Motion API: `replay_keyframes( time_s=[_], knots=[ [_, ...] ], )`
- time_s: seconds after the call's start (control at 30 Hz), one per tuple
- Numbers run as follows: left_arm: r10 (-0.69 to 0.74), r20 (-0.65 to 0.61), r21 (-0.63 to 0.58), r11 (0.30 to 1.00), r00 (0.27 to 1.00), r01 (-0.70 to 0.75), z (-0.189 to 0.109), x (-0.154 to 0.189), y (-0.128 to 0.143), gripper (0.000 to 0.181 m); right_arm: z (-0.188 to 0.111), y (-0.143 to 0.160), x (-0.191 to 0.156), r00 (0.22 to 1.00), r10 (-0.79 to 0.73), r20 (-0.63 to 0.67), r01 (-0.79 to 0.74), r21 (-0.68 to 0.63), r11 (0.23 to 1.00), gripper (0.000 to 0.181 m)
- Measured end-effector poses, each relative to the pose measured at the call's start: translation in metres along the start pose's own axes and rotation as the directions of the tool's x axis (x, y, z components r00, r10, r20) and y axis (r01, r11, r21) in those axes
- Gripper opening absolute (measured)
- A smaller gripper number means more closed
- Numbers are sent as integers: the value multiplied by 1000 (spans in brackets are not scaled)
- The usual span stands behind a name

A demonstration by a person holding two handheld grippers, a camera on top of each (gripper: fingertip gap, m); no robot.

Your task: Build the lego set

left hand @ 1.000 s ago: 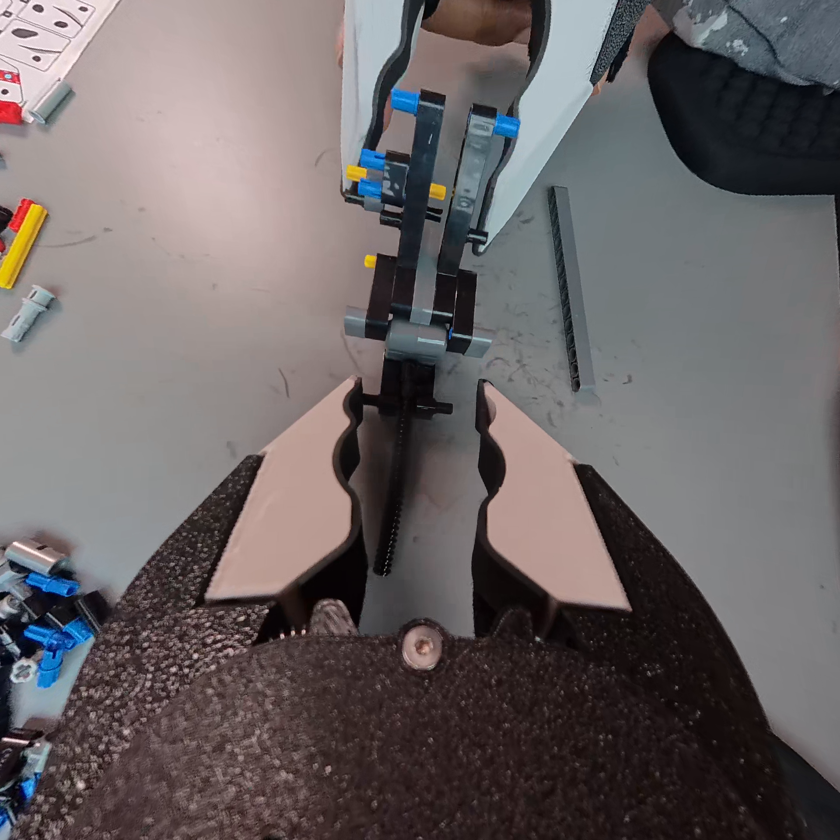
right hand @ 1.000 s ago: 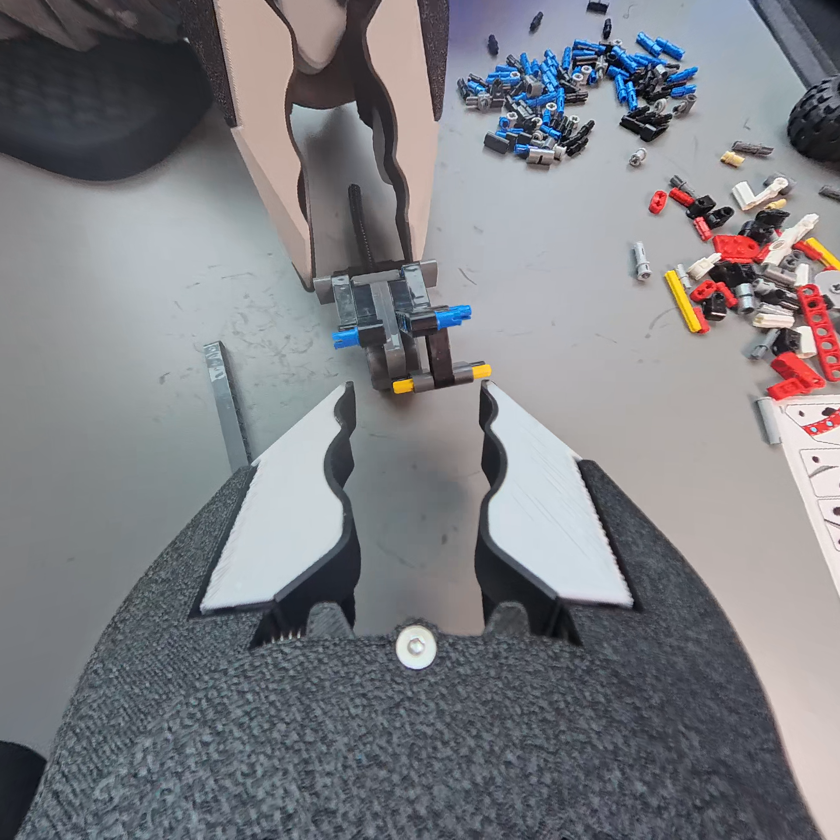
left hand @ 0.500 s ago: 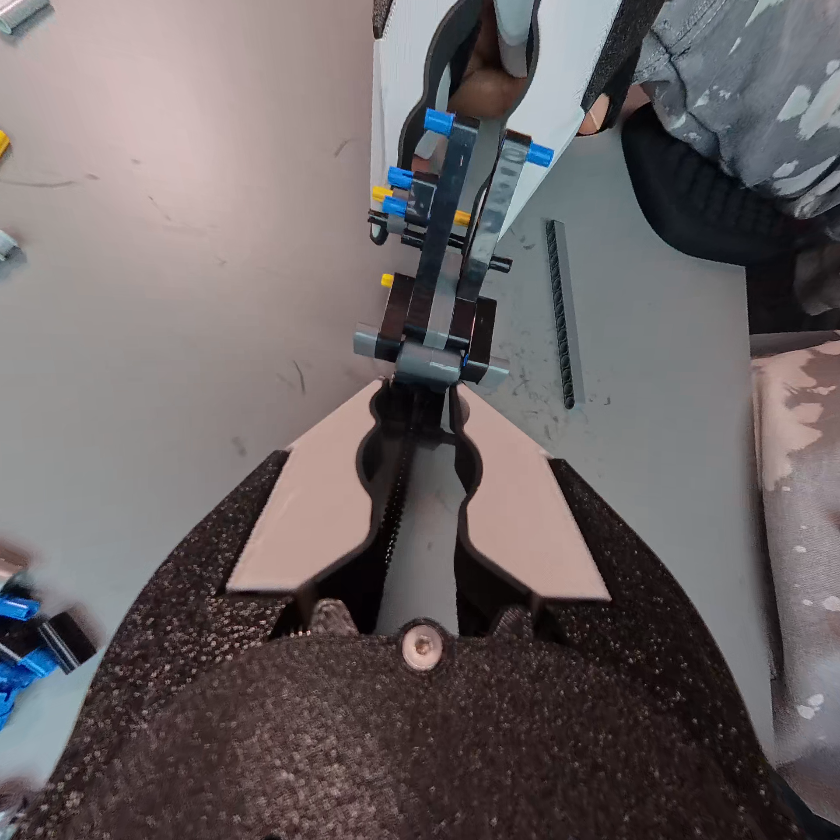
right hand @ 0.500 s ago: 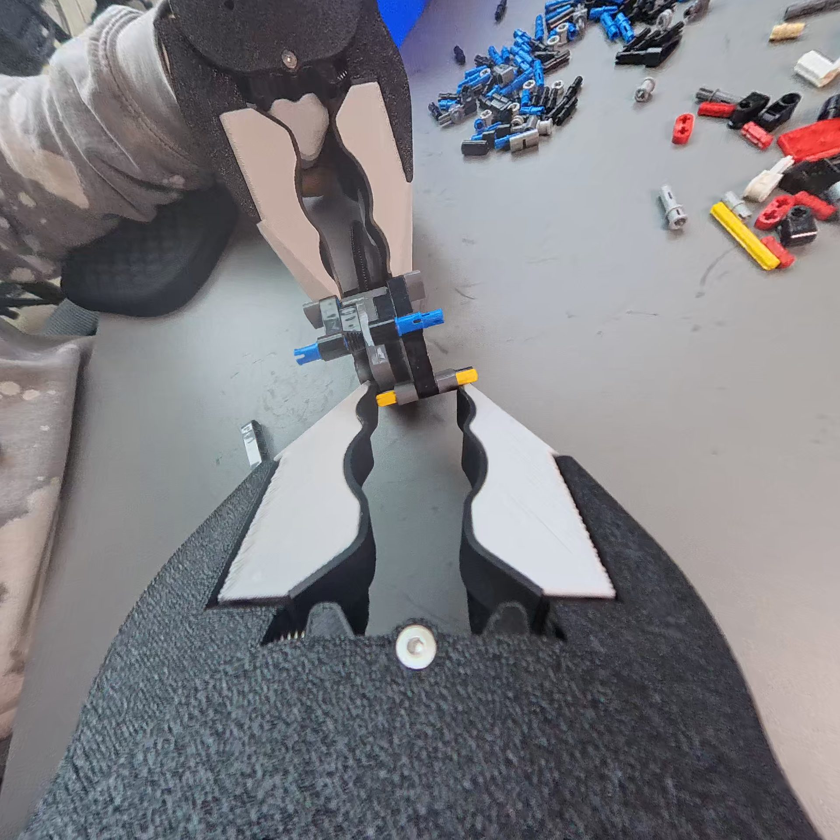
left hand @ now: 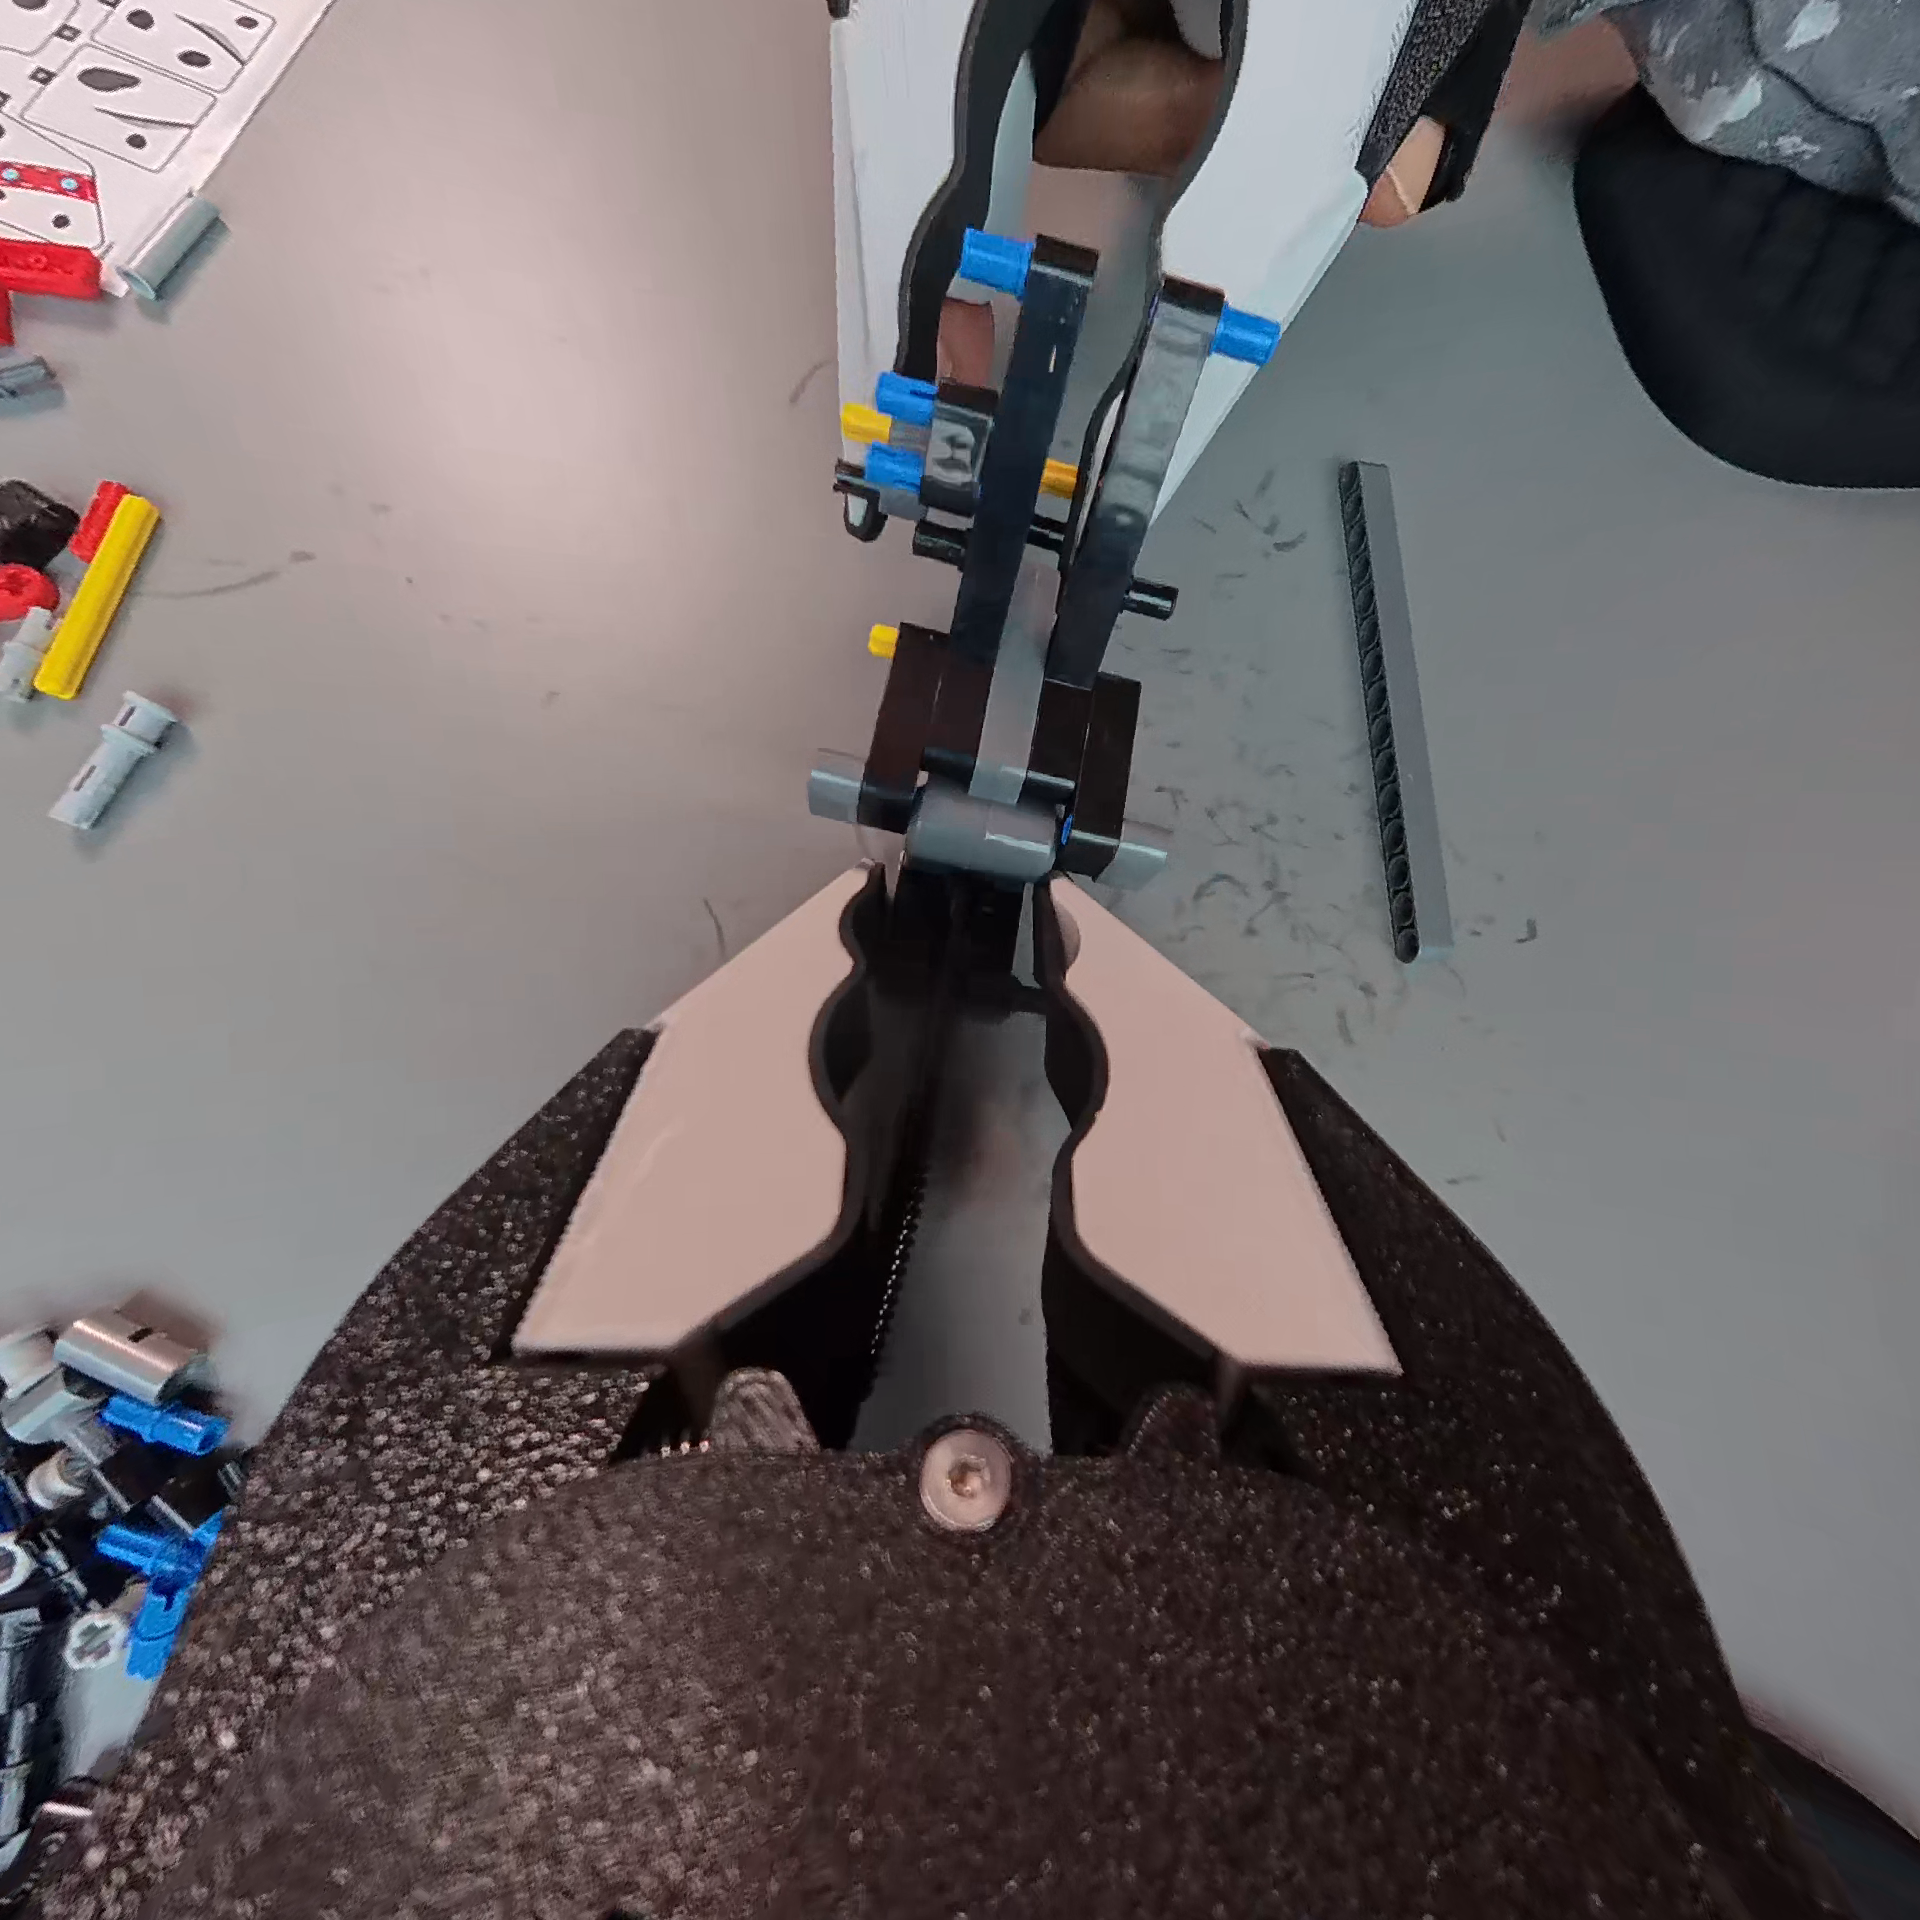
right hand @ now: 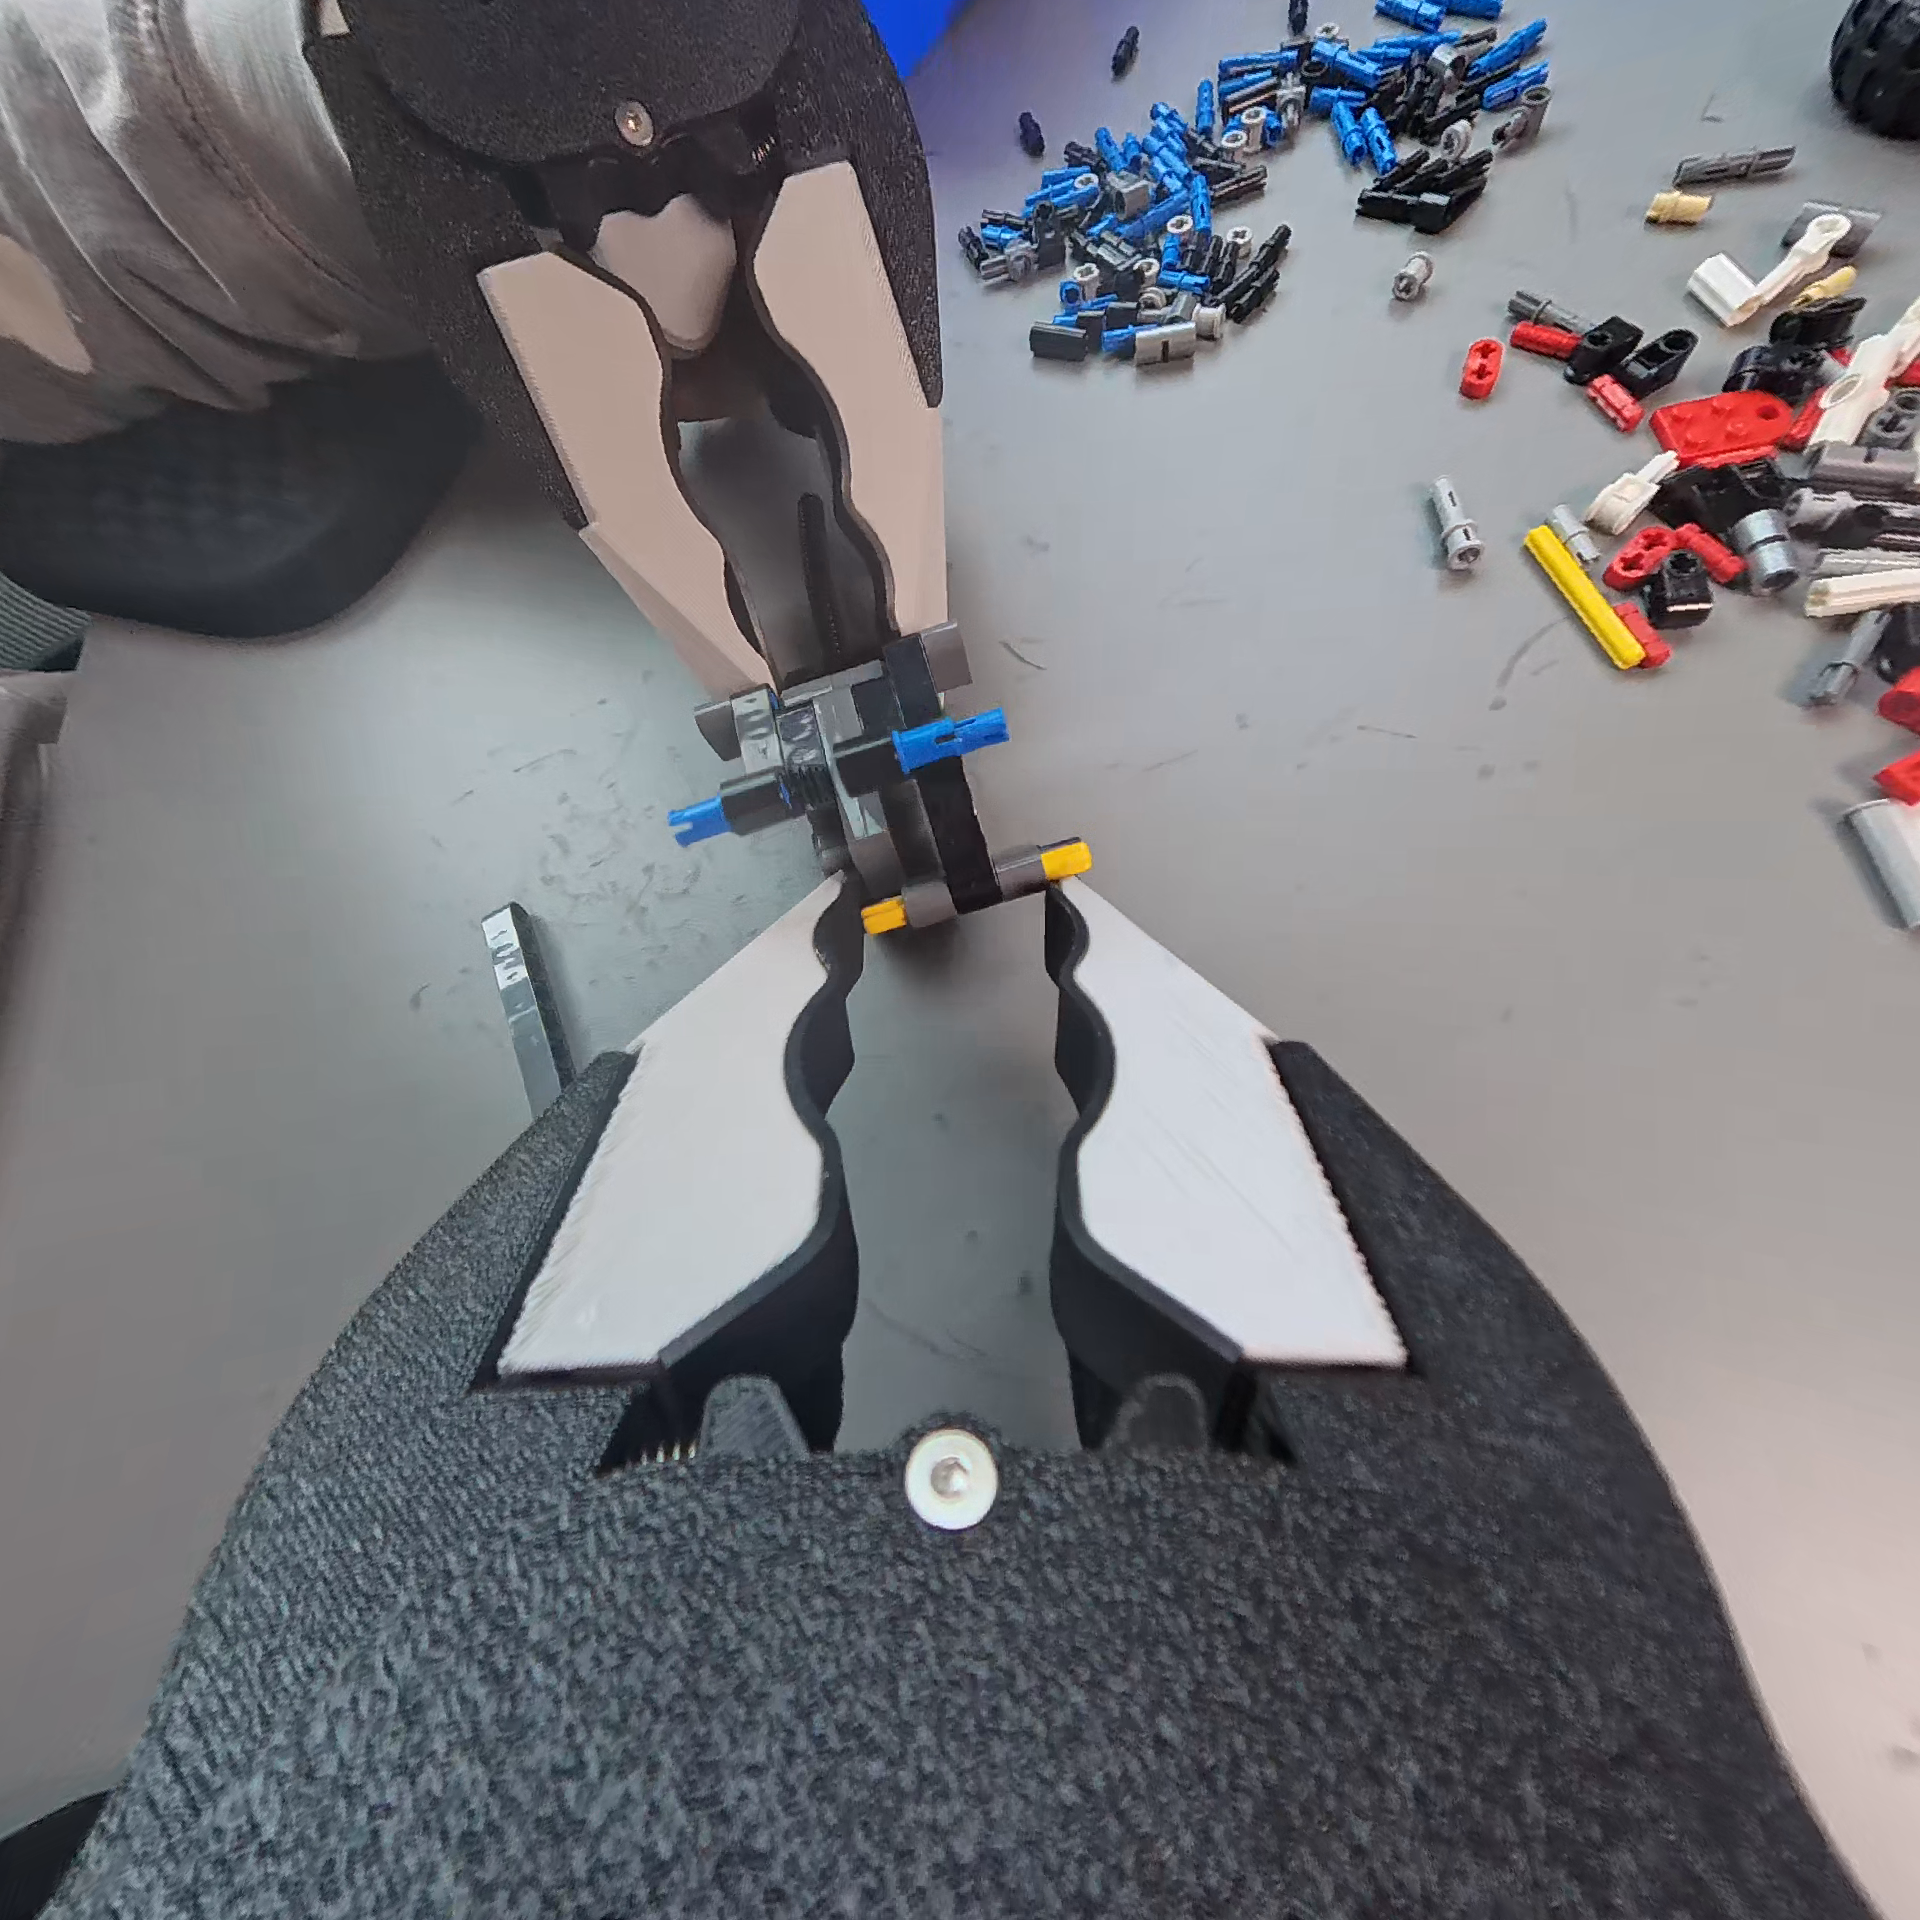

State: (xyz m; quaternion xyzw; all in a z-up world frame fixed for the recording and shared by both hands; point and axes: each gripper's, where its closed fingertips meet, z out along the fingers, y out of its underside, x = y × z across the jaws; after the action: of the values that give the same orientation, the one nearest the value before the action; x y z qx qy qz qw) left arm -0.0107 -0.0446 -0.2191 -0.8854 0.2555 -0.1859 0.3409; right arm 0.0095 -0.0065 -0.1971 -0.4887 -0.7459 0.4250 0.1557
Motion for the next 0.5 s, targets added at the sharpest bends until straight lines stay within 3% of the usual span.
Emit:
replay_keyframes(
  time_s=[0.5],
  knots=[
    [10, 80, 79, 997, 997, -16, -8, -7, -5, 31, -2, 0, 2, 1000, -18, -10, 18, 34, 999, 36]
  ],
)
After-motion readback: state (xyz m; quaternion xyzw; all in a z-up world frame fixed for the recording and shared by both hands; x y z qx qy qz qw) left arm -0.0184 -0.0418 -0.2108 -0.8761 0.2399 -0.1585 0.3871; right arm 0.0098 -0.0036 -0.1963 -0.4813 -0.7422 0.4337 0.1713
